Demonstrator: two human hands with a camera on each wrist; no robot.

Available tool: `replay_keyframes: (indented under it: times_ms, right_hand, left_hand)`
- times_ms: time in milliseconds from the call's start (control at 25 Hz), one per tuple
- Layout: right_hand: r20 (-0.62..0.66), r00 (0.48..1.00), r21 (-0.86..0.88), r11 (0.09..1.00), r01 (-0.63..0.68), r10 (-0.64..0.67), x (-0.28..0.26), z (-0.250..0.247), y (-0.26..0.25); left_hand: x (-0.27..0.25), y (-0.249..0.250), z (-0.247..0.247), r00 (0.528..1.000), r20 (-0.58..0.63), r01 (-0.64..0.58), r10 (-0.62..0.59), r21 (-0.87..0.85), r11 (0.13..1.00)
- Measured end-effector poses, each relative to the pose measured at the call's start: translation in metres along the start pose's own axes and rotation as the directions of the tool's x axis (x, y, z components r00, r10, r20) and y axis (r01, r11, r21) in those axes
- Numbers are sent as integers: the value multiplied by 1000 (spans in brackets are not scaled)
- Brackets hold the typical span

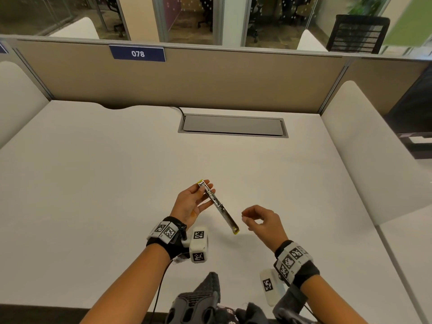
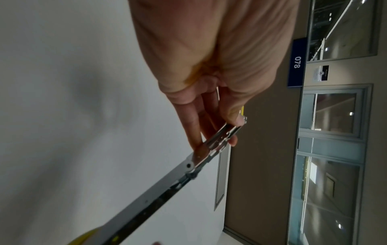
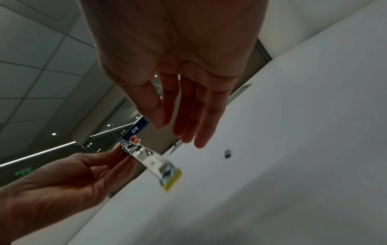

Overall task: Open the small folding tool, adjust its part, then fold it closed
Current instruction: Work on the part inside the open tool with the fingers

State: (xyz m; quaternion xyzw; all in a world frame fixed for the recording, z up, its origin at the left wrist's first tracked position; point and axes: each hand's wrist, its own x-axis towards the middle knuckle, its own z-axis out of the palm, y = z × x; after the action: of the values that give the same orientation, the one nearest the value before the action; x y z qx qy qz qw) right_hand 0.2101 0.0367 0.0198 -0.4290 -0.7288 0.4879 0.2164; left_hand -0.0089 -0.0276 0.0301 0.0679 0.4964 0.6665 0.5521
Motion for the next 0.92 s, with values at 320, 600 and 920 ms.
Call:
replay_keyframes:
  times_ms: [320, 600, 920]
  right_hand:
    - [95, 955, -263, 918, 296, -281, 32, 19, -40]
    - [110, 953, -365, 880, 304, -284, 29, 17, -32]
    - [180, 926, -533, 759, 374, -331, 14, 21, -26]
  left_hand:
    - [-10, -15, 15, 979, 144, 116, -148, 210, 971]
    - [-14, -23, 15, 974, 148, 128, -172, 267, 955]
    - [-12, -31, 12, 980, 89, 152, -178, 244, 958]
